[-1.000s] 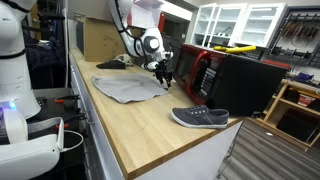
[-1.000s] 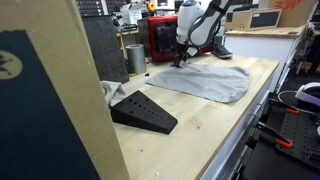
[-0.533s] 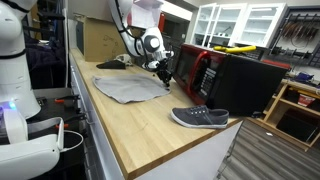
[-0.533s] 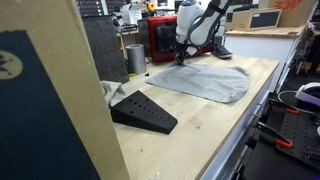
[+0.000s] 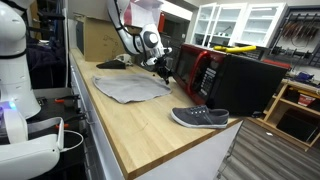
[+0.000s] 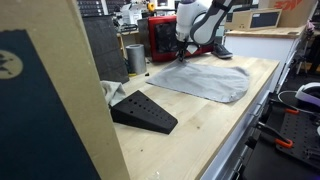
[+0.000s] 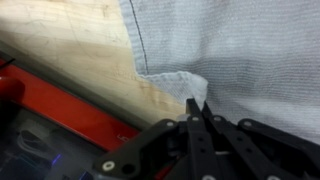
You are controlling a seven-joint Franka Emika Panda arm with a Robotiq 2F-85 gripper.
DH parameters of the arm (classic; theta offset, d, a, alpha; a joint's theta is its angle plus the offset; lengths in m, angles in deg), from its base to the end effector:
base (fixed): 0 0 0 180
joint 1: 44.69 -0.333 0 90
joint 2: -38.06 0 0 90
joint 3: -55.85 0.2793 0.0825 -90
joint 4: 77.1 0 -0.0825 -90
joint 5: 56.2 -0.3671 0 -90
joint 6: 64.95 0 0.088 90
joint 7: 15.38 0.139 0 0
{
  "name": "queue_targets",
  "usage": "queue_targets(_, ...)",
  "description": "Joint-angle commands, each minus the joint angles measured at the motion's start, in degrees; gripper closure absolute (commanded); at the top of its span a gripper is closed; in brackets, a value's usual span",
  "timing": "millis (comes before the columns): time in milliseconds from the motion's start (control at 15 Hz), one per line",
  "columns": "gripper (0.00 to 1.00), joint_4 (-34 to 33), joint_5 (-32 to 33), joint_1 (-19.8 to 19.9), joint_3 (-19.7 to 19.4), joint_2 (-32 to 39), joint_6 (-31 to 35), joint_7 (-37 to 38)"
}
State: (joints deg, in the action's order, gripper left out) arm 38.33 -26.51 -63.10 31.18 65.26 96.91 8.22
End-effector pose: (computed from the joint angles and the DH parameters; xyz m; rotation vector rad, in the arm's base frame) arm 0.6173 -0.0431 0.2181 2.7184 0.0354 0.5401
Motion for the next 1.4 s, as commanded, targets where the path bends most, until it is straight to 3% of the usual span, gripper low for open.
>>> queue_targets(0,0.99,6.7,4.8,-2.7,-1.1,-7.7,-3.8,2.4)
queue_targets(267,0.99,12.5,10.2,-0.7,2.8,-14.7,-9.4,3.6)
queue_targets(733,0.99,21.2,10.7,9.7,13.4,-22.3,-12.9,-0.6)
queue_targets(1067,0.99,24.6,10.9,15.1,16.0,-24.2,-12.8,-5.8)
queue_targets(1333,0.99,27.9,10.4,17.0,17.4,-27.6,-12.6,-9.7)
